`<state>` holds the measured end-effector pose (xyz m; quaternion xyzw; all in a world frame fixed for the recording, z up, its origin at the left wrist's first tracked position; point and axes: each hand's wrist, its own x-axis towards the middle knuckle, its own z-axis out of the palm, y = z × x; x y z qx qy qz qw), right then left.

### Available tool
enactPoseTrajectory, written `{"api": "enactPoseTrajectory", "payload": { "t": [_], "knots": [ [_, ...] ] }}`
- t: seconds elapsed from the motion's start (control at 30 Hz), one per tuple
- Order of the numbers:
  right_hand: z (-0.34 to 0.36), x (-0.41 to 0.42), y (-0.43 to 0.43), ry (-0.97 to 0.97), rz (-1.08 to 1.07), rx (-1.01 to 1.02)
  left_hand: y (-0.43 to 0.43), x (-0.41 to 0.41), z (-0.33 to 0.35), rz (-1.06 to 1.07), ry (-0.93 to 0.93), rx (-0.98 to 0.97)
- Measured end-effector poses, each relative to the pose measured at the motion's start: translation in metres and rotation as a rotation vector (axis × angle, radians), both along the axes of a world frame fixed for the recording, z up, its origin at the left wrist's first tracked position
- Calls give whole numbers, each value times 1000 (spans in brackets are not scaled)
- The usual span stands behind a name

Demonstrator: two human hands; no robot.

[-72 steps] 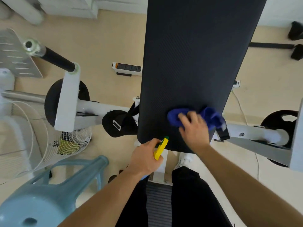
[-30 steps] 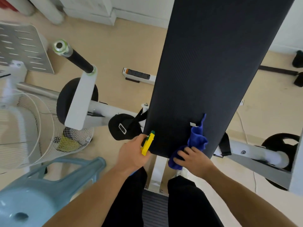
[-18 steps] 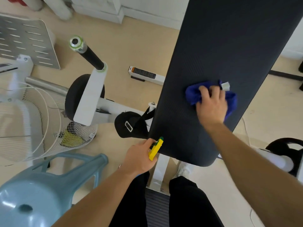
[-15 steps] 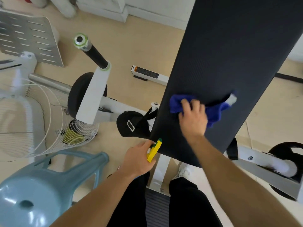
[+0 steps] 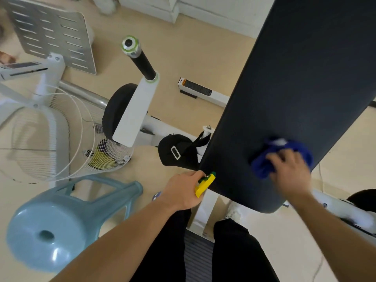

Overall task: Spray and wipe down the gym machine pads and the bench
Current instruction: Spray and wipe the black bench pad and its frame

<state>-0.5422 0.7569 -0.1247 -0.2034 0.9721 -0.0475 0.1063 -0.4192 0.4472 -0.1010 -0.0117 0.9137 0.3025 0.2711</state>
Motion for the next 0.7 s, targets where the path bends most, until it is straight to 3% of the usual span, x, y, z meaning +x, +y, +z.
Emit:
{"api": "enactPoseTrajectory", "payload": {
  "t": [0.1, 0.27, 0.37, 0.5, 0.7],
  "knots": [
    [36, -58, 6, 131, -286, -139, 3, -3, -2, 1, -19, -14],
    [53, -115, -50, 228, -438, -358, -2, 0, -9, 100, -91, -27],
    [41, -109, -105, 260, -476, -371, -9, 7, -14, 123, -91, -23],
    [5, -43, -152, 132, -210, -276, -22, 16, -14, 120, -22, -14],
    [-64, 100, -109, -223, 588, 27, -51, 13, -10, 229, 71, -40]
  ]
}}
